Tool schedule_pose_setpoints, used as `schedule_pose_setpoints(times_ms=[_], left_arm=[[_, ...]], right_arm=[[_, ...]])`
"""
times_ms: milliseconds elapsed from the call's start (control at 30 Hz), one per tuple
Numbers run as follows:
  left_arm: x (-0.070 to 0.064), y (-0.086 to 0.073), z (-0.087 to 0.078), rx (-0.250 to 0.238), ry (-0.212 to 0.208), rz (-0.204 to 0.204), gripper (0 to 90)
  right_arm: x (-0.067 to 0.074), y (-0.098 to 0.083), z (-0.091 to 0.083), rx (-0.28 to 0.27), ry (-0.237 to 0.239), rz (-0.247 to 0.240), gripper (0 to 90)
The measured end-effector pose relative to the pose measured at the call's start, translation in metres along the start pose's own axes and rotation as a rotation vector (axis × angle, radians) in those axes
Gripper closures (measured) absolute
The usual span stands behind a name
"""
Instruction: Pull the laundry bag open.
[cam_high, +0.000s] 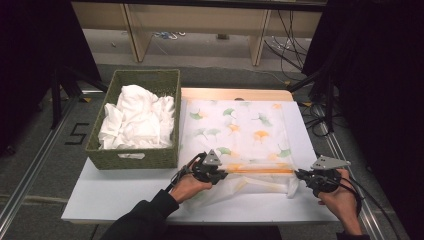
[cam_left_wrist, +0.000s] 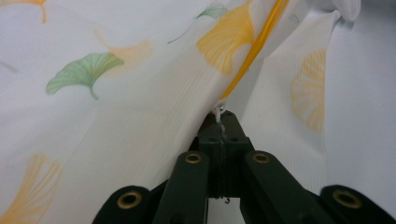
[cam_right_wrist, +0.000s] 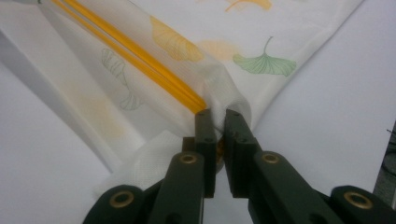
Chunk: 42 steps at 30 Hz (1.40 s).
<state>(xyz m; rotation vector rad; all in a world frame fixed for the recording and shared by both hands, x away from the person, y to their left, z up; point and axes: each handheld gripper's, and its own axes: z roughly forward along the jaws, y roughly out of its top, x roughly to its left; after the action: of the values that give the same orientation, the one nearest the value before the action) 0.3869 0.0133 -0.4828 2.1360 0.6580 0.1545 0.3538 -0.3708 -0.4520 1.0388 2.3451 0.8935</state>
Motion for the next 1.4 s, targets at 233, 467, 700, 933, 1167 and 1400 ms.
schedule_pose_setpoints(times_ms=[233,467,700,933,1167,1400], left_arm=[[0.004,-0.010,-0.018,-0.002,0.031,-0.016,89.2],[0.008,-0.018,-0.029,0.009,0.035,-0.012,89.2],[0.013,-0.031,-0.047,0.023,0.062,-0.021,89.1],[0.019,-0.042,-0.062,0.027,0.090,-0.043,89.2],[0.025,-0.051,-0.073,0.033,0.109,-0.057,89.2],[0.030,-0.057,-0.084,0.035,0.142,-0.068,89.1]], right_arm=[[-0.001,-0.001,0.001,0.008,0.000,0.003,86.0],[0.000,-0.003,0.002,0.014,-0.004,0.011,85.9],[-0.005,-0.005,0.002,0.016,-0.001,0.007,85.9],[-0.009,-0.008,0.004,0.021,-0.010,0.020,85.9],[-0.011,-0.010,0.004,0.039,-0.011,0.052,85.9],[-0.014,-0.013,0.004,0.040,-0.031,0.050,85.9]])
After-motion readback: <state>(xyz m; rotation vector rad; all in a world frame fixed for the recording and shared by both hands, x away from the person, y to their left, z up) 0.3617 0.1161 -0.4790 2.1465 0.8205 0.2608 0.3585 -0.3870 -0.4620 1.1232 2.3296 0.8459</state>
